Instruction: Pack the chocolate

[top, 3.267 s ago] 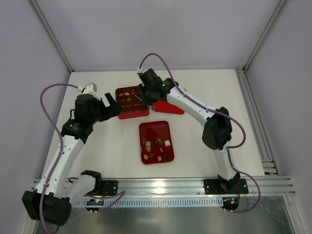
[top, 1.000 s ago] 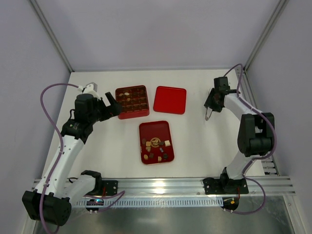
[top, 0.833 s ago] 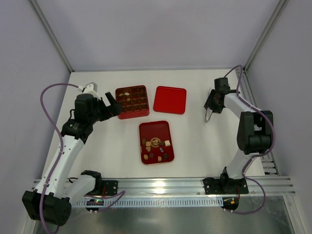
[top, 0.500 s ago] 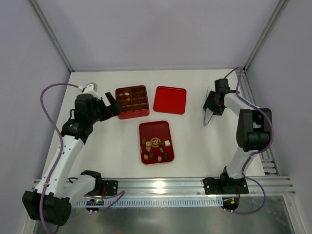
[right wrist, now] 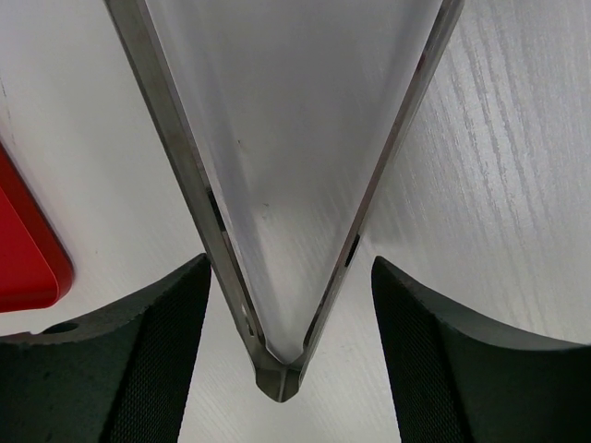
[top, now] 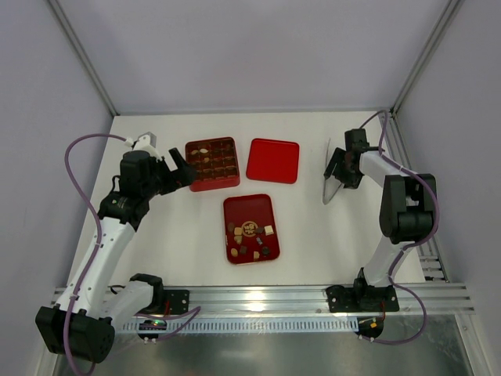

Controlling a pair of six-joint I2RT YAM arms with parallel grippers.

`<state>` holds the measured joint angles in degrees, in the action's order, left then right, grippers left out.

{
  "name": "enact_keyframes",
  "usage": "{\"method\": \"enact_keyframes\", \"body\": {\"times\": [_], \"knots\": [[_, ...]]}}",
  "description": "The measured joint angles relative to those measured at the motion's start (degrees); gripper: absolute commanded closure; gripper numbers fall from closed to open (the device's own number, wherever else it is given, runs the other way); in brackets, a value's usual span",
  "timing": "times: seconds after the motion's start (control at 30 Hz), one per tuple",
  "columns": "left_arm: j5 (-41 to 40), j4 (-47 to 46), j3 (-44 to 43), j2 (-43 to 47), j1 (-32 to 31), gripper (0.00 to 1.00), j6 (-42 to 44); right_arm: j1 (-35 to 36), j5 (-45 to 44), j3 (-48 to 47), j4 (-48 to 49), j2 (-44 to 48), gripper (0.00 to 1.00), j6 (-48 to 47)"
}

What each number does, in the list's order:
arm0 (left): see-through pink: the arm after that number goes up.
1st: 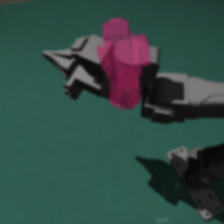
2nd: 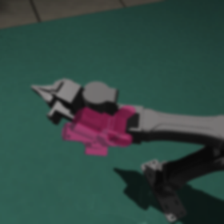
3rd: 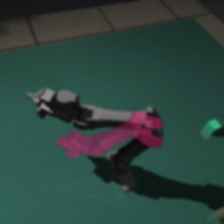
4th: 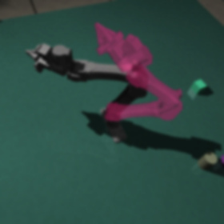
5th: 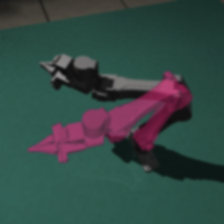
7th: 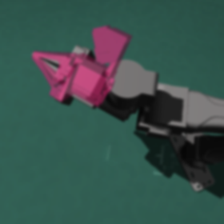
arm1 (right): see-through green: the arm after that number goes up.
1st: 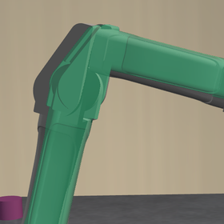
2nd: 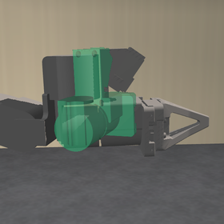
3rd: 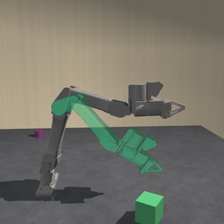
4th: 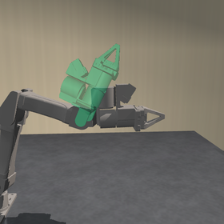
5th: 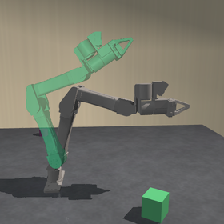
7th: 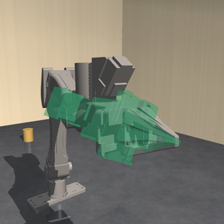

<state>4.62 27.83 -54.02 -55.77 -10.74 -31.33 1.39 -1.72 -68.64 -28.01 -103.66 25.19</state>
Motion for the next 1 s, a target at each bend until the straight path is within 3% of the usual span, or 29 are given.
{"method": "enact_keyframes", "body": {"times": [0.4,0.6,0.73,0.87,1.0], "knots": [[0.2,0.0,0.1,0.0,0.0,0.00,0.0,0.0,-0.2,1.5,-1.8,5.2,0.24,0.1],[0.7,-0.2,0.1,-0.6,0.0,0.00,0.0,2.3,0.0,-4.8,-4.4,10.0,0.31,0.2],[1.4,-0.2,0.1,-1.4,0.0,0.00,0.0,6.5,2.6,-16.0,-4.7,3.4,0.40,0.2],[3.7,-0.8,0.1,-2.4,0.0,0.00,0.0,8.9,5.6,-27.9,-5.0,-8.7,0.51,0.1],[6.1,-1.5,0.1,-3.7,0.0,0.00,0.0,9.0,6.4,-33.0,-6.8,-17.5,0.54,-0.6]]}}
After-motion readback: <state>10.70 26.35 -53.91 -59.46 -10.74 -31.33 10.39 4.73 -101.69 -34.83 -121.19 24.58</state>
